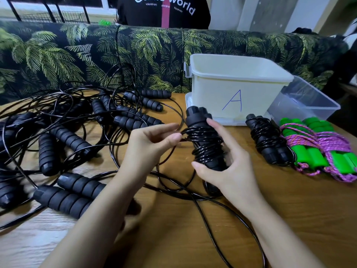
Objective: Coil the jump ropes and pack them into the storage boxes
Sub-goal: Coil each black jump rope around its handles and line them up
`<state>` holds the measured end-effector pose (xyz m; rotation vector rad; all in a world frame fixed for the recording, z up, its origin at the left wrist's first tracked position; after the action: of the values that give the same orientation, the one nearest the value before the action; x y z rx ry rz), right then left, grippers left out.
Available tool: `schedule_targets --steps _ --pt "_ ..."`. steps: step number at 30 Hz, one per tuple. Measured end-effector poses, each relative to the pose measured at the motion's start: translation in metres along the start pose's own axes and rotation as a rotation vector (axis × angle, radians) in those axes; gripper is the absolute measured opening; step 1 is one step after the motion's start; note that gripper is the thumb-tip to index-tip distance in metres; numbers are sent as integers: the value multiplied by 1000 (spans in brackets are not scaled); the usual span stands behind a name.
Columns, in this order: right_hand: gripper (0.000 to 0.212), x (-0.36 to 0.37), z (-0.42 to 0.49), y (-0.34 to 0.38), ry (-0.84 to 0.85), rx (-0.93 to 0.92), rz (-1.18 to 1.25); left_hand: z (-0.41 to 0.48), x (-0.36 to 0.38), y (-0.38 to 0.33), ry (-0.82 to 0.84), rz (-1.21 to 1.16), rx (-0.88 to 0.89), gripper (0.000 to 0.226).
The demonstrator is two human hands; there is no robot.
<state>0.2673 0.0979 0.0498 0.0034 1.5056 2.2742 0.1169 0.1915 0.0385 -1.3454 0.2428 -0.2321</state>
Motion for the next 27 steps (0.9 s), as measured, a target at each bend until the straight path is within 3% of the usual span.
schedule_targets --steps 3,9,12,17,21,23,25,27 --pt "76 11 -3 4 76 18 163 -1 13 15 152 -173 -195 52" --pt "75 16 -5 -1 134 57 328 -8 34 13 312 -316 -213 39" --pt "75 13 -3 0 117 14 238 -7 31 6 267 -341 -187 36" --pt "70 18 -5 6 77 -108 -85 -9 19 2 34 -248 -129 48" --pt "111 32 -11 0 91 -108 -524 -16 19 1 -89 -197 -100 36" --pt "120 30 -13 5 20 -170 -697 -18 18 0 -99 -203 -105 35" --pt "115 25 -12 8 -22 -237 -709 -17 16 -1 -87 -221 -121 37" --pt "111 18 -9 5 -25 -243 -571 -15 14 -2 -52 -216 -140 43"
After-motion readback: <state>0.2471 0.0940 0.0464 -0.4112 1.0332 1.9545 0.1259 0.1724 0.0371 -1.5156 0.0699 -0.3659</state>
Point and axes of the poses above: each hand's wrist, its own z-axis towards the middle knuckle, its own x-axis out of the palm, y = z × x, the point moved 10 cm from there along z, towards the middle knuckle, and after that the axes turned 1 degree about -y, right-handed, at the moved point
